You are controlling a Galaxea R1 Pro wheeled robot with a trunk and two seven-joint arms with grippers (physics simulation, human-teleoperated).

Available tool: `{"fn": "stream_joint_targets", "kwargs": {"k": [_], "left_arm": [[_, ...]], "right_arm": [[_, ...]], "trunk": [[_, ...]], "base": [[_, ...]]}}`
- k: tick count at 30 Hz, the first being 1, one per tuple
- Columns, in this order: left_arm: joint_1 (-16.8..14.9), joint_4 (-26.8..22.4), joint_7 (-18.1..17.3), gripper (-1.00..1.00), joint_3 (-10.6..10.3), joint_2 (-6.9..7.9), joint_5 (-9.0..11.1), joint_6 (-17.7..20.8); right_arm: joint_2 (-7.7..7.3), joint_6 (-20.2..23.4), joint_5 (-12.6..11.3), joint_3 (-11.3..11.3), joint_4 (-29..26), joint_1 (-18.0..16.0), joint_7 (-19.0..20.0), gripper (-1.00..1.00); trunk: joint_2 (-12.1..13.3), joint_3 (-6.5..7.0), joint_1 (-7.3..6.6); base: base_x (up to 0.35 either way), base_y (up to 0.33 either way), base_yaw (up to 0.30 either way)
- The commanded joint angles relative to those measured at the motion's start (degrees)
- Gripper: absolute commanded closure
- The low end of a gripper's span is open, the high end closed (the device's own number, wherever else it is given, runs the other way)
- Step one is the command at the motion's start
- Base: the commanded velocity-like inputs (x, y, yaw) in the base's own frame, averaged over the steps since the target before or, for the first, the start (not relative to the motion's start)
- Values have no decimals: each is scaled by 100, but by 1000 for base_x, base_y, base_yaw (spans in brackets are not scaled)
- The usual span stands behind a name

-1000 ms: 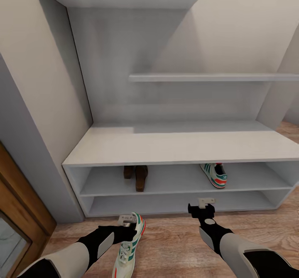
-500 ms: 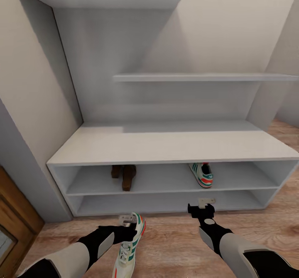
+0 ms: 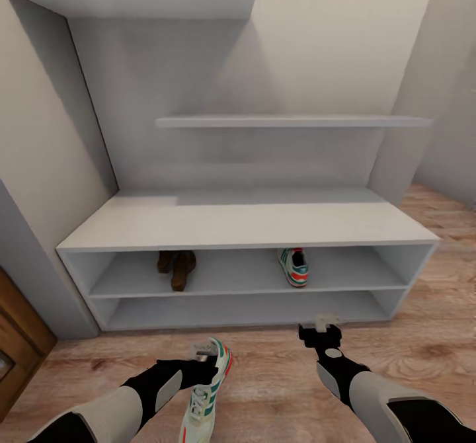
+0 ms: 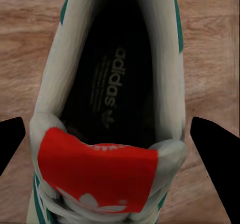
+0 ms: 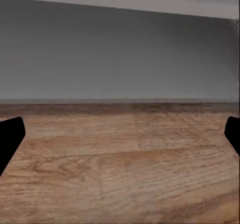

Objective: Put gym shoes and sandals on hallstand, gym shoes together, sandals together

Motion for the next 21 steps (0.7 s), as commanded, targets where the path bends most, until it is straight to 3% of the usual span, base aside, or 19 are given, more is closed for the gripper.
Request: {"fn": "stream_joint_targets", "kwargs": {"k": [1,10,21], "left_arm": [[0,-1,2,100,3,0,2,0],[0,0,10,100,10,4,8,-16],[0,0,22,100,8,1,9,-18]], "right_arm": [[1,0,0,0,0,0,0,-100],[20,1,0,0,5,0,0,-100],[40,8,0,0,6,0,0,-100]], "trunk": [[0,0,0],[0,0,0],[0,0,0]], "base": [[-205,-278,0],[-126,-172,0],[-157,-303,0]]}}
